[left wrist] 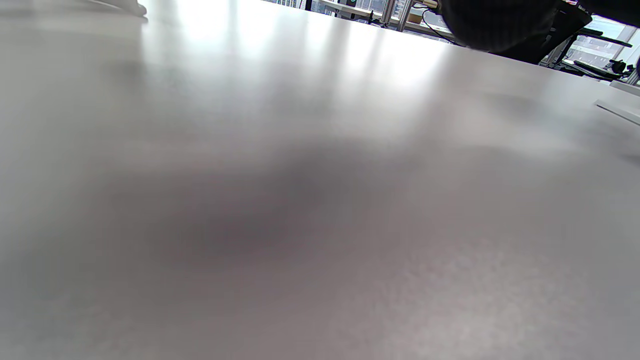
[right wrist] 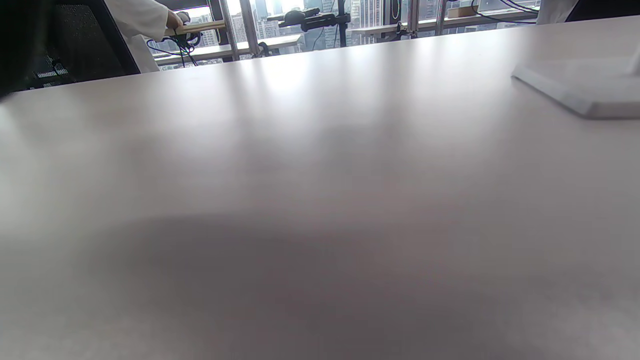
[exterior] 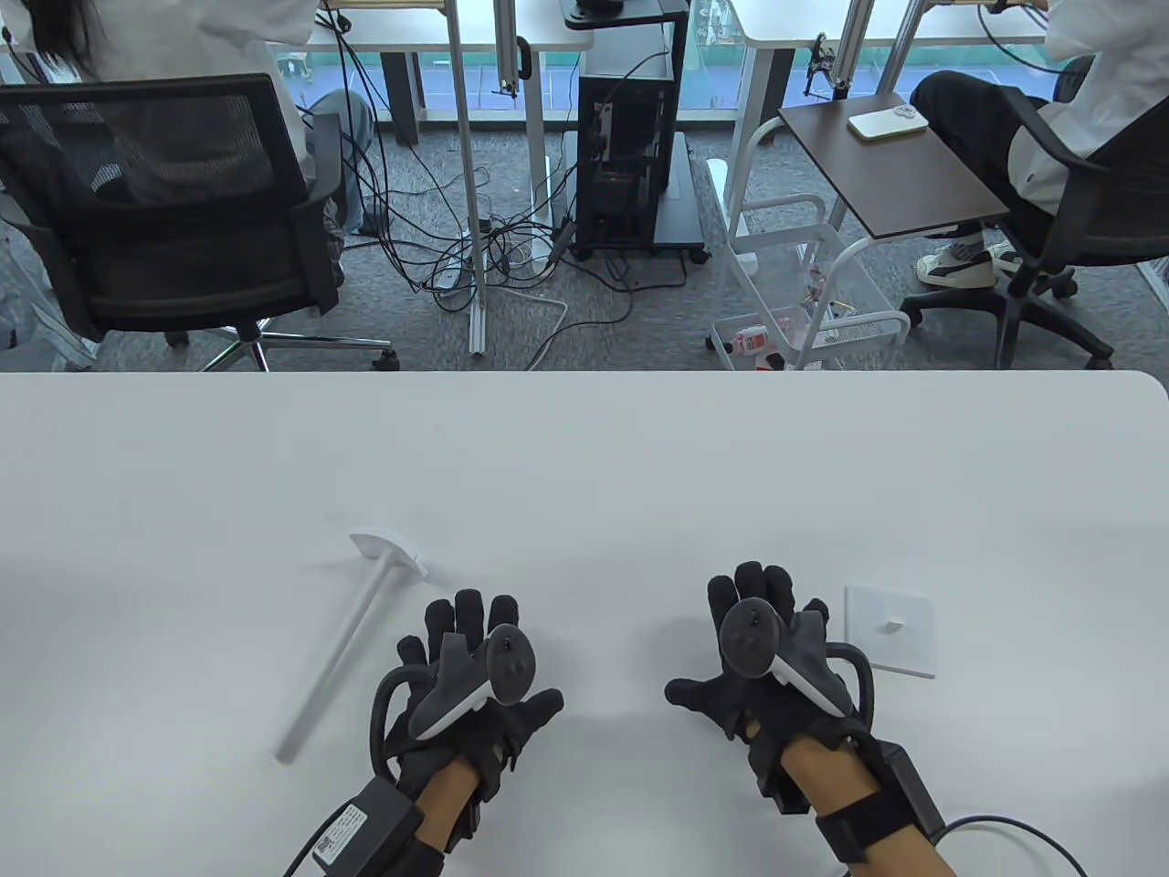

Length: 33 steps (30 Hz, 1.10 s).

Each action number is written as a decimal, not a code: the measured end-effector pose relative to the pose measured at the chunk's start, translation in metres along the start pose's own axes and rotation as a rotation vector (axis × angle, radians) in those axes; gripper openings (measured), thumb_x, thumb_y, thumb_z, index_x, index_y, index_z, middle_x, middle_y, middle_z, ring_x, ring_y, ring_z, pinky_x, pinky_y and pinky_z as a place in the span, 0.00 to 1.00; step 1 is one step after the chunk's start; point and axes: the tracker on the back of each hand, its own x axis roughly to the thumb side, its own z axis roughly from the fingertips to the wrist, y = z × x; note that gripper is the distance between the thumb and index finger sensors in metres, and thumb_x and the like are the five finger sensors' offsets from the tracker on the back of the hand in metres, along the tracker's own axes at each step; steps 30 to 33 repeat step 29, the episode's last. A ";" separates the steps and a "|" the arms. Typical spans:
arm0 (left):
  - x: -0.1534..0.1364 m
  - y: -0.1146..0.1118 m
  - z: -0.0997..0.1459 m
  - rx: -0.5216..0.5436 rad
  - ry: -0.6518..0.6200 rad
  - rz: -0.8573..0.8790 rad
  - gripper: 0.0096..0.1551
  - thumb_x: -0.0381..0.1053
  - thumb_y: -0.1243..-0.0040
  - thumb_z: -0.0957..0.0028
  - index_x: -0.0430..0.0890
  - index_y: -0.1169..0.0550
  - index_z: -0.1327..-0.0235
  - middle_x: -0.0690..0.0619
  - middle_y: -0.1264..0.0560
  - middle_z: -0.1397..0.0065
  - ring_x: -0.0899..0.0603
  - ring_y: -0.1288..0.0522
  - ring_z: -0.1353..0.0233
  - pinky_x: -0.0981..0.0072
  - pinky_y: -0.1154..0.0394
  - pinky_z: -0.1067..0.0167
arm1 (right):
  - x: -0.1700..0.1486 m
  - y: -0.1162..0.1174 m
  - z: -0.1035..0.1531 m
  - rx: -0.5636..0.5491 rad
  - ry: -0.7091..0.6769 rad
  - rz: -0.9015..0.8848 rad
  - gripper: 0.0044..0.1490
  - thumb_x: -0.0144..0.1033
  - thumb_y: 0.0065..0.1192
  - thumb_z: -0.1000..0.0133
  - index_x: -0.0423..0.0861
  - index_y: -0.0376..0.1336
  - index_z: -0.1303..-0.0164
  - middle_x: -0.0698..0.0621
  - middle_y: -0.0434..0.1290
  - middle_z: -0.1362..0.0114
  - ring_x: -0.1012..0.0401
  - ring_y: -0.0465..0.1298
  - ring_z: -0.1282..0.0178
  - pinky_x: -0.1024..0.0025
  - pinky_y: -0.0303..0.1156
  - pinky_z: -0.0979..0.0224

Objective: Separate headphone stand from headphone stand base

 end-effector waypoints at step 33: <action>-0.001 -0.005 0.001 -0.033 0.016 0.002 0.64 0.81 0.55 0.62 0.52 0.66 0.27 0.41 0.69 0.19 0.26 0.62 0.17 0.24 0.54 0.28 | -0.013 -0.001 0.006 0.025 0.033 -0.023 0.67 0.77 0.65 0.67 0.69 0.33 0.29 0.60 0.23 0.18 0.57 0.21 0.16 0.37 0.26 0.20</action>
